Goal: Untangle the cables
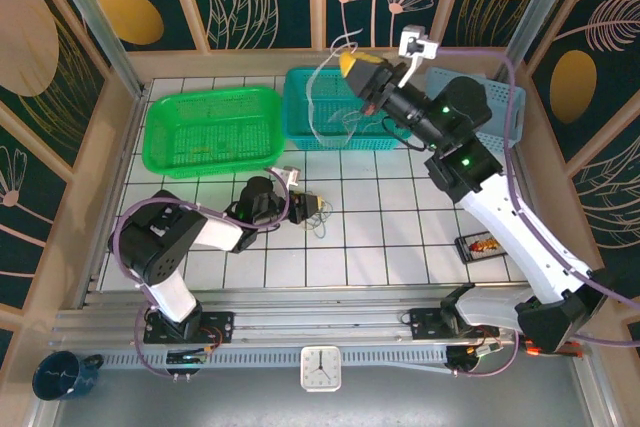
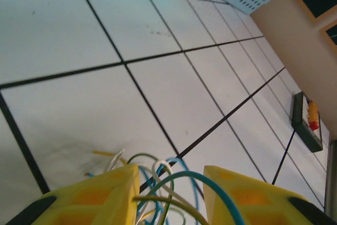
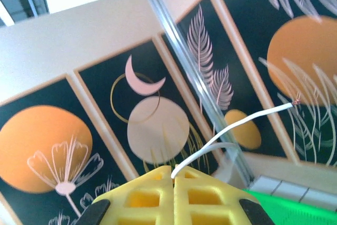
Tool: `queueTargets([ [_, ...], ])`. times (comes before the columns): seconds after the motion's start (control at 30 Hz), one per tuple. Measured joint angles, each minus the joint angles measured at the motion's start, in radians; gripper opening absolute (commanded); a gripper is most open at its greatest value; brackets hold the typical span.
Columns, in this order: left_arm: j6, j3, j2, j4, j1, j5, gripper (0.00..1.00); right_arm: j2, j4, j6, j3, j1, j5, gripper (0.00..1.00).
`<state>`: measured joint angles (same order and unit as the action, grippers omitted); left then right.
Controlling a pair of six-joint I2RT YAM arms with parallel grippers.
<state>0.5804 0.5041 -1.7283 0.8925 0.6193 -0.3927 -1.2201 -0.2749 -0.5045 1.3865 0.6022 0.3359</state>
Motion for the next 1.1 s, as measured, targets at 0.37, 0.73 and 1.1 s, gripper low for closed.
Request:
queueTargets([
  [0.37, 0.018, -0.022, -0.029, 0.039, 0.000, -0.001, 0.45, -0.023, -0.069, -0.031, 0.055, -0.118, -0.012, 0.00],
  [0.73, 0.039, -0.018, 0.079, 0.002, 0.000, -0.011, 0.79, -0.214, -0.079, -0.075, 0.056, -0.229, 0.020, 0.00],
  [1.1, 0.049, 0.041, 0.241, -0.115, 0.000, 0.021, 0.99, -0.518, -0.076, -0.082, 0.114, -0.267, 0.061, 0.00],
])
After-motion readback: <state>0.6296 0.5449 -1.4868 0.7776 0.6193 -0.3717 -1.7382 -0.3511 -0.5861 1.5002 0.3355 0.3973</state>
